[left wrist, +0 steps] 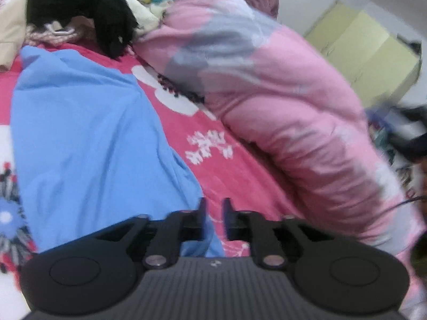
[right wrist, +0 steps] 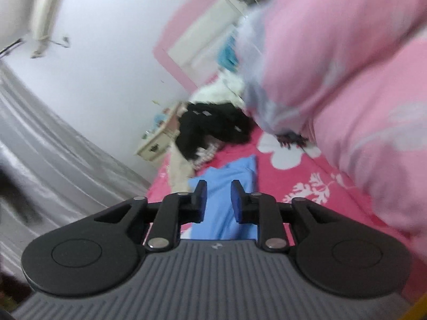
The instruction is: Fold clothes
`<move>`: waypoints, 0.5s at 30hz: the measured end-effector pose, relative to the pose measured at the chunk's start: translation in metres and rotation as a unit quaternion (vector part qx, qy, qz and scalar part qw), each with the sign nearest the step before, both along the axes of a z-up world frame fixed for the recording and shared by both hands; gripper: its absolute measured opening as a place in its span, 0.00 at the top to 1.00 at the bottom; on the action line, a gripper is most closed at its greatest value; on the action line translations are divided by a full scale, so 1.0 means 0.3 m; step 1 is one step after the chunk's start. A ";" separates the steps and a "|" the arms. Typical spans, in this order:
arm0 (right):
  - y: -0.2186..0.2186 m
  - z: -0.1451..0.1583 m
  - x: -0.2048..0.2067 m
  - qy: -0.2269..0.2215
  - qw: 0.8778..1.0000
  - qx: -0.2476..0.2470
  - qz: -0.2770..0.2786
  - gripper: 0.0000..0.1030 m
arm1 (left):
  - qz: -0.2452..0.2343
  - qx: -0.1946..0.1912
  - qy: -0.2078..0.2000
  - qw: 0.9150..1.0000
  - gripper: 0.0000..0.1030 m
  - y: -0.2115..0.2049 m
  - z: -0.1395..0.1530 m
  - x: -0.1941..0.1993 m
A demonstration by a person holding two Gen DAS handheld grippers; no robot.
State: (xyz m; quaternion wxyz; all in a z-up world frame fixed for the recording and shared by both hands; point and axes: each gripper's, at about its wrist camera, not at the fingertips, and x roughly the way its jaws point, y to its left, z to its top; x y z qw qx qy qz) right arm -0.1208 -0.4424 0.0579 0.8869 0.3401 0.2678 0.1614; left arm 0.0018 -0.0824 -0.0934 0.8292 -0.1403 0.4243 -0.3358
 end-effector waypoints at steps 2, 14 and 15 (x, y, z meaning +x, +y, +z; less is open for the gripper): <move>0.014 0.081 -0.087 -0.020 0.999 -0.035 -0.006 0.75 | -0.034 0.026 0.003 0.999 0.59 -0.068 -0.025 -0.016; 0.089 0.256 -0.295 0.109 0.987 -0.077 0.092 0.60 | -0.038 0.038 -0.035 0.998 0.36 0.118 0.133 -0.220; 0.113 0.195 -0.275 0.134 0.983 -0.074 0.103 0.60 | -0.028 0.055 -0.037 0.997 0.35 0.152 0.140 -0.248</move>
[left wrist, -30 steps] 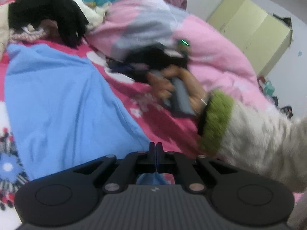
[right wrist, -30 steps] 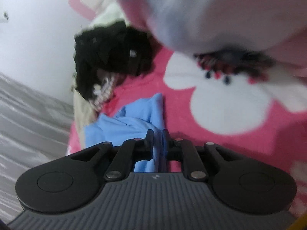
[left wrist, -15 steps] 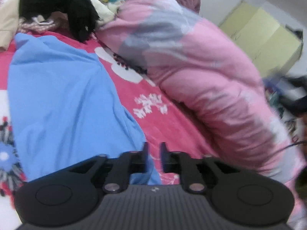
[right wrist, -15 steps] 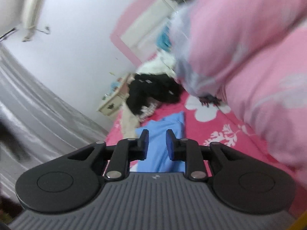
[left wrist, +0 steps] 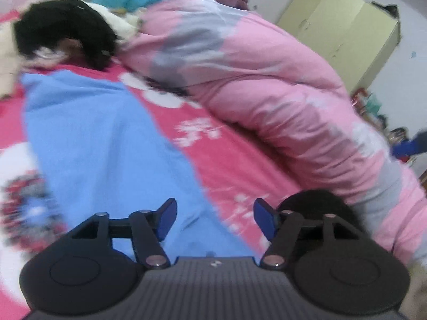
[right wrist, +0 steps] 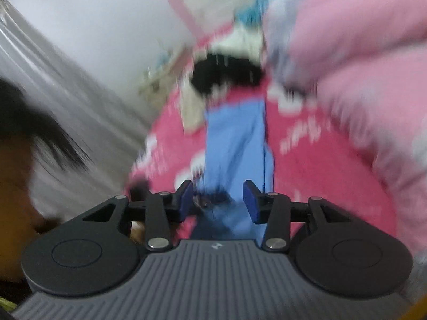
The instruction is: Fold clothes
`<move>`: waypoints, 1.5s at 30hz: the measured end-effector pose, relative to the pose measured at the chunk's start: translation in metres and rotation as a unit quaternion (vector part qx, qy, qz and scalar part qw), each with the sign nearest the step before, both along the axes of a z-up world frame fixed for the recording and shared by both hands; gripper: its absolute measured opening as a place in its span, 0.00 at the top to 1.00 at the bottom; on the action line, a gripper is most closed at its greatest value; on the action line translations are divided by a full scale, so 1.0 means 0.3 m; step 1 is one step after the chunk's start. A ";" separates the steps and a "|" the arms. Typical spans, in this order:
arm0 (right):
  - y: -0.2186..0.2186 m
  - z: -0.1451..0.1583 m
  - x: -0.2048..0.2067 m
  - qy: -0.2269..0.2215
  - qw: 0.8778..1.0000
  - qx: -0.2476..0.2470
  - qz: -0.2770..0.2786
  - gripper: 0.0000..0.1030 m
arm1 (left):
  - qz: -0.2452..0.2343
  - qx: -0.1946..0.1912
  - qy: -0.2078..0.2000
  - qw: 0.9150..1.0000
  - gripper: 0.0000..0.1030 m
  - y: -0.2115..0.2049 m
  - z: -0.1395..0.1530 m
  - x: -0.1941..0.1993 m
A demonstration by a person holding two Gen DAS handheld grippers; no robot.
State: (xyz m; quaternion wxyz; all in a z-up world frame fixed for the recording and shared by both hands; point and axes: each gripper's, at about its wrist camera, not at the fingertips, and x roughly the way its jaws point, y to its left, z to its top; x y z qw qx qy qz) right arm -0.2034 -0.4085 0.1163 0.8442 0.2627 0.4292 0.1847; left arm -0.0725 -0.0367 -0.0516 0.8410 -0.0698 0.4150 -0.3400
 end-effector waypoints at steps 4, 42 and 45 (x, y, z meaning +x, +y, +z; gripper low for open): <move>0.164 -0.265 0.089 0.065 0.996 -0.030 0.049 0.60 | 0.031 0.046 0.010 0.998 0.35 0.092 -0.007 -0.098; 0.770 -0.612 0.290 -0.124 0.865 -0.323 0.363 0.97 | -0.007 0.135 -0.056 0.989 0.73 0.051 -0.122 -0.287; 0.709 -0.566 0.298 -0.111 0.890 -0.279 0.344 0.97 | -0.007 0.131 -0.061 0.989 0.77 0.059 -0.112 -0.294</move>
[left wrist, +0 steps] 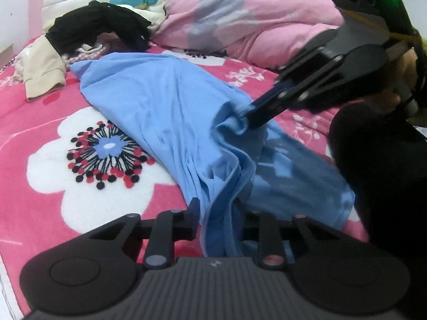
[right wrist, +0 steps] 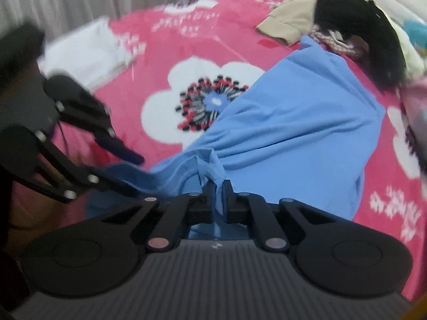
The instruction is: Fold clothes
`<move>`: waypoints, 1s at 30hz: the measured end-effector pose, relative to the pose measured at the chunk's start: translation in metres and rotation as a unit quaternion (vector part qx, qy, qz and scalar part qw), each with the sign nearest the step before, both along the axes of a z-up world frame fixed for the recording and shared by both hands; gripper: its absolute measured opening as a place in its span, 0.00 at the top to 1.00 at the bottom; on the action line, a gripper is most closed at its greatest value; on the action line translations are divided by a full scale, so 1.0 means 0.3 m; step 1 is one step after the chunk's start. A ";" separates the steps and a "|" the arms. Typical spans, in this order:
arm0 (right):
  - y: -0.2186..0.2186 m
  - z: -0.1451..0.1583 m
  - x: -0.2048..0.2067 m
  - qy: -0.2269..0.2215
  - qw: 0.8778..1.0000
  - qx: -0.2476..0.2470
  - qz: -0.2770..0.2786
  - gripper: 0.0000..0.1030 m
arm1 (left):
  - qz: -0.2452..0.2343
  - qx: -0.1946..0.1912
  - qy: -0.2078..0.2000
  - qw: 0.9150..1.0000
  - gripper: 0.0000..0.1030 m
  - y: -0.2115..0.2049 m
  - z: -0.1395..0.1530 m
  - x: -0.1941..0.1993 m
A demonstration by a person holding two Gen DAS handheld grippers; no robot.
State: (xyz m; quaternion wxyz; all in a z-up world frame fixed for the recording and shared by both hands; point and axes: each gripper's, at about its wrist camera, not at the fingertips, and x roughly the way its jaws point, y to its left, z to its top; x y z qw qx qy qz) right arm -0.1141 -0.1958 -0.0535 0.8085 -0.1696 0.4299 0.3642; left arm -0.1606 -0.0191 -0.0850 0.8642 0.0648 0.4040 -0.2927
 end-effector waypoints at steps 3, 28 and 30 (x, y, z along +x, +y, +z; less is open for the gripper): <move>-0.082 0.044 0.007 0.025 0.998 0.043 -0.035 0.97 | -0.006 0.001 -0.006 1.000 0.79 0.003 0.009 -0.010; -0.184 0.013 -0.201 0.112 0.977 -0.094 0.154 0.97 | -0.200 0.008 0.058 0.978 0.97 -0.038 -0.054 -0.087; -0.160 -0.014 -0.201 0.126 0.971 -0.119 0.167 0.96 | -0.201 0.012 0.078 0.976 0.95 -0.048 -0.089 -0.082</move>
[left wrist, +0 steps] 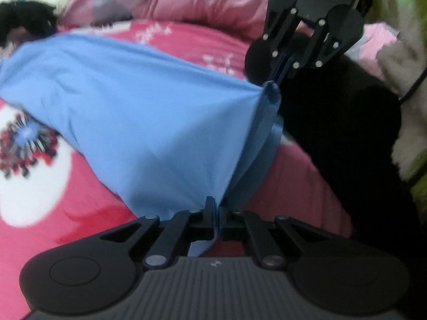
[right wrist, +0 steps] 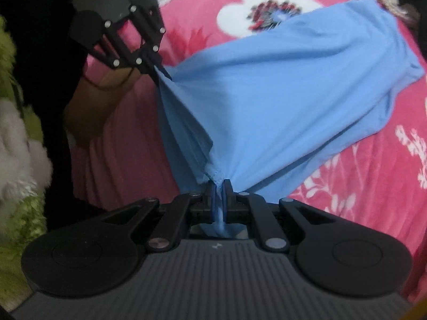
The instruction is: Fold clothes
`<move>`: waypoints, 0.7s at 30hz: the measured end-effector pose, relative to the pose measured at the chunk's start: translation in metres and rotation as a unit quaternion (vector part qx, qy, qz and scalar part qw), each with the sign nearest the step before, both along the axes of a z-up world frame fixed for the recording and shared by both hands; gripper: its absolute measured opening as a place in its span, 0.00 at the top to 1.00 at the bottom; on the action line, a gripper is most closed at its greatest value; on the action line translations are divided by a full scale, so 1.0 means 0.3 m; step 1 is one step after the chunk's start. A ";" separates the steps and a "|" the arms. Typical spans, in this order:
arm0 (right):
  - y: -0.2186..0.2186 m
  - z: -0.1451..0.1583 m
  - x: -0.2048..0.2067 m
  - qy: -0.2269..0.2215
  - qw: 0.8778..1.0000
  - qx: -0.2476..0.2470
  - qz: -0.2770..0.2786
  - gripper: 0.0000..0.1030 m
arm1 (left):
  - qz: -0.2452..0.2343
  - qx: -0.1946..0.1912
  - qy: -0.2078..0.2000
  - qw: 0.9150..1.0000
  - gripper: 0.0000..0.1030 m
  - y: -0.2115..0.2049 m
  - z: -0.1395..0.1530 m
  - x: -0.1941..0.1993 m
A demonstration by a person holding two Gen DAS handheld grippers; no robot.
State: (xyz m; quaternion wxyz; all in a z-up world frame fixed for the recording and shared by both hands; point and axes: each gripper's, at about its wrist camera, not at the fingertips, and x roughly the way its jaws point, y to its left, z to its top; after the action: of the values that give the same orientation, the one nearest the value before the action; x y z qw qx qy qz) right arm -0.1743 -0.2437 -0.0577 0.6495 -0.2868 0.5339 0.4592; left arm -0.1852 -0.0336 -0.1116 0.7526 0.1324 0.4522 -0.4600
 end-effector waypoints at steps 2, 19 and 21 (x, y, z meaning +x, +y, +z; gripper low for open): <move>0.023 -0.035 -0.004 0.015 0.999 -0.034 0.014 0.93 | -0.007 0.001 0.014 1.000 0.88 -0.002 -0.019 -0.006; -0.171 -0.079 0.110 0.162 0.894 0.033 -0.417 0.69 | 0.176 -0.089 0.069 0.978 0.70 0.177 0.035 0.075; -0.185 -0.117 0.110 0.155 0.885 0.037 -0.437 0.70 | 0.182 -0.084 0.073 0.977 0.70 0.171 0.025 0.082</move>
State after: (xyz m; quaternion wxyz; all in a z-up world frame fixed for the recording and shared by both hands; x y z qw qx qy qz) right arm -0.1412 -0.2991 -0.0928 0.7034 0.0750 0.6816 0.1873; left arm -0.1607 0.0178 -0.1041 0.7973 -0.0494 0.4822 -0.3597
